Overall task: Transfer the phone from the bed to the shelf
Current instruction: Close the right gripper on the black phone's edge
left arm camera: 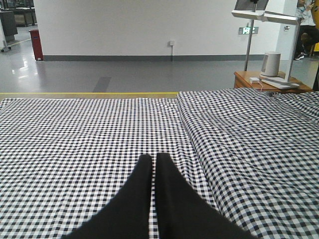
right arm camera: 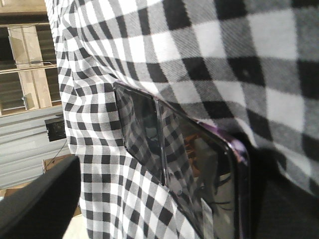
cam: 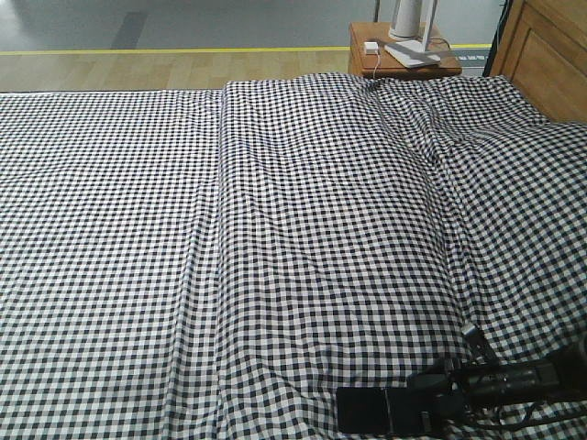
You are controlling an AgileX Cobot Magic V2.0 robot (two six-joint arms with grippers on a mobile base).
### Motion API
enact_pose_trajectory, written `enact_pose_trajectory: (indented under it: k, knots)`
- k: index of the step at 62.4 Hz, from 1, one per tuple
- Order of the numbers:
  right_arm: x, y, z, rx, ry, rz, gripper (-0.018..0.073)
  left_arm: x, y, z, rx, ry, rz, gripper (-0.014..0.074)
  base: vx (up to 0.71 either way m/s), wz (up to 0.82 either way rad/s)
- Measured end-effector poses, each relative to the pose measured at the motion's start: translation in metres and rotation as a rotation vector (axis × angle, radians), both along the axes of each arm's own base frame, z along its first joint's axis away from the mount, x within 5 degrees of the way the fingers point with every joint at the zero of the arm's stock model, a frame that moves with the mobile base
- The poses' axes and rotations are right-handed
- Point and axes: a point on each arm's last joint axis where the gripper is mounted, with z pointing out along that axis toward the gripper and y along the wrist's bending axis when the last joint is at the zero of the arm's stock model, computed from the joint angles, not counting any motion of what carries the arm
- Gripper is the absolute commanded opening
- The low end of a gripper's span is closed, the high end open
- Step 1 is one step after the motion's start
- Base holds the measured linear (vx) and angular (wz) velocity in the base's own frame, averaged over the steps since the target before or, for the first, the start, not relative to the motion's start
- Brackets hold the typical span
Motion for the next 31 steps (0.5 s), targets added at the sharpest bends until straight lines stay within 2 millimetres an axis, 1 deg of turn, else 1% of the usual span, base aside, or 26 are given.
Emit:
enact_pose_trajectory:
  k: [7, 19, 23, 31]
  knots:
    - [-0.001, 0.002, -0.002, 0.005, 0.002, -0.005, 0.0594, 0.0, 0.0, 0.0, 0.0, 0.0, 0.0, 0.0001, 0.0, 0.0]
    - [0.001, 0.014, -0.003, -0.007, -0.016, 0.043, 0.0578, 0.0, 0.0, 0.0, 0.0, 0.0, 0.0, 0.0001, 0.0, 0.0]
    - [0.001, 0.015, -0.003, -0.012, -0.016, 0.047, 0.0554, 0.0, 0.0, 0.0, 0.0, 0.0, 0.0, 0.0001, 0.0, 0.0]
    - [0.0, 0.015, -0.004, -0.016, -0.016, 0.062, 0.0454, 0.0, 0.0, 0.0, 0.0, 0.0, 0.0, 0.0001, 0.0, 0.0]
